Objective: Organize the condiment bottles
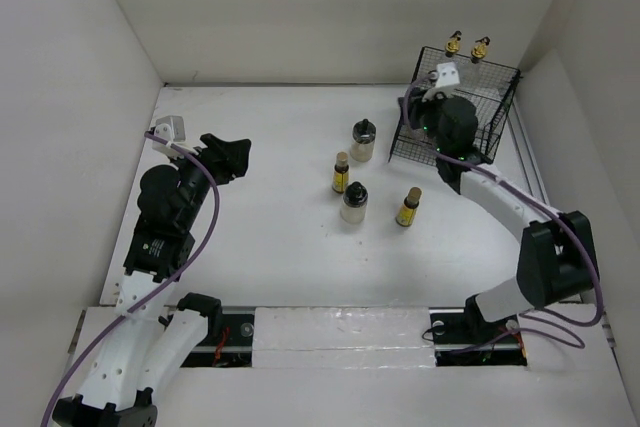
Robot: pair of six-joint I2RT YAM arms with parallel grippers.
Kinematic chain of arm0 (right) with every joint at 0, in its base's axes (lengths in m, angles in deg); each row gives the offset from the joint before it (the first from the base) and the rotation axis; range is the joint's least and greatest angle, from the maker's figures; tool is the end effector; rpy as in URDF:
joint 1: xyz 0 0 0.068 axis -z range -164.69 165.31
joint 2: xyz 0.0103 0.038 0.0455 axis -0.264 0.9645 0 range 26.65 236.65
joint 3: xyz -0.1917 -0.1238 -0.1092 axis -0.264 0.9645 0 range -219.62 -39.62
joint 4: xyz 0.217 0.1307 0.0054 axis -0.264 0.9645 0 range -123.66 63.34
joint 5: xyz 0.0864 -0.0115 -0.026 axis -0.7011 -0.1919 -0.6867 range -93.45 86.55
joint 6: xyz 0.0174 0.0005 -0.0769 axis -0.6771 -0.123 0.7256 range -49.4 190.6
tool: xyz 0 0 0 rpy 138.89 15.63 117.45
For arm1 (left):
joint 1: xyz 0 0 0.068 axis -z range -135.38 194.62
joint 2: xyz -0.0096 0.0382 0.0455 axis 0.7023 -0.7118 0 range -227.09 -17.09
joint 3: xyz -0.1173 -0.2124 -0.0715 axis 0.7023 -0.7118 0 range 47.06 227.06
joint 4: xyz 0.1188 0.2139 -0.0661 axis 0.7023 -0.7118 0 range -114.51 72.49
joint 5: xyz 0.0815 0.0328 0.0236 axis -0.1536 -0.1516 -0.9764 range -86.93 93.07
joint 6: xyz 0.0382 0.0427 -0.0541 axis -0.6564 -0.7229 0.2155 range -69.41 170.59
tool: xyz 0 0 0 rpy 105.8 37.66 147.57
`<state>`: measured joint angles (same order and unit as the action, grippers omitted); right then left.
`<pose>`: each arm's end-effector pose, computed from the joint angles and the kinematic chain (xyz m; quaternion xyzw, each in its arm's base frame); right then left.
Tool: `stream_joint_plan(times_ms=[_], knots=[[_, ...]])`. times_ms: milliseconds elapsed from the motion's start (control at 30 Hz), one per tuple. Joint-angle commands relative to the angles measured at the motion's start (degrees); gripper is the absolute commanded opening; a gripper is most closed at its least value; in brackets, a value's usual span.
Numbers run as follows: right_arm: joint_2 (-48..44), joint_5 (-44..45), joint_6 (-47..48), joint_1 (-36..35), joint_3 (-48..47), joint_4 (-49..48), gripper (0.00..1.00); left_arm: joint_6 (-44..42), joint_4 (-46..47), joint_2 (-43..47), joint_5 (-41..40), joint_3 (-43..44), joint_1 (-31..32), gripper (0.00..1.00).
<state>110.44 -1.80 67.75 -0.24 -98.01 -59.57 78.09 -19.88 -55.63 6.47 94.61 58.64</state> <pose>0.3614 0.0985 0.3096 -0.0677 0.7007 0.1035 0.7027 0.1875 -0.0510 0.3779 -0.0560 0.6627 -0.2831 0.6910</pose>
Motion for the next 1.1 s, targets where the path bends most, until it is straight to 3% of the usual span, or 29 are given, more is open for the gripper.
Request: stream_joint_plan(times_ms=[0, 67, 100, 200, 433, 700, 767, 833, 867, 1067], knots=[[3.4, -6.6, 1.4, -4.5, -3.0, 3.5, 0.46, -0.3, 2.7, 0.6, 0.2, -0.2, -0.3, 0.64], [6.6, -8.4, 1.4, -5.7, -5.5, 4.5, 0.64, -0.3, 2.7, 0.6, 0.2, -0.2, -0.3, 0.64], [7.8, -8.9, 2.0, -6.6, -6.5, 5.2, 0.67, -0.3, 2.7, 0.0, 0.9, -0.2, -0.3, 0.64], [13.8, -11.4, 3.3, -7.3, -12.3, 9.6, 0.71, -0.3, 3.2, 0.6, 0.9, -0.2, -0.3, 0.64], [20.4, -9.2, 3.3, -8.4, -17.5, 11.0, 0.69, -0.3, 3.3, 1.3, 0.3, -0.2, -0.3, 0.64], [23.7, -7.1, 2.1, -9.5, -16.0, 9.1, 0.51, -0.3, 3.3, 1.3, 0.8, -0.2, -0.3, 0.64], [24.2, -7.1, 2.1, -9.5, -16.0, 9.1, 0.31, -0.3, 3.3, 1.3, 0.8, -0.2, -0.3, 0.64], [24.2, -6.6, 1.6, -9.5, -16.0, 8.6, 0.22, -0.3, 3.3, 1.3, 0.8, -0.2, -0.3, 0.64], [22.9, -6.6, 1.6, -9.5, -16.0, 7.8, 0.12, -0.3, 3.3, 1.3, 0.8, -0.2, -0.3, 0.64], [9.7, -7.8, 0.6, -8.2, -12.8, 0.7, 0.08, -0.3, 3.3, 0.8, 0.6, -0.2, -0.3, 0.64]])
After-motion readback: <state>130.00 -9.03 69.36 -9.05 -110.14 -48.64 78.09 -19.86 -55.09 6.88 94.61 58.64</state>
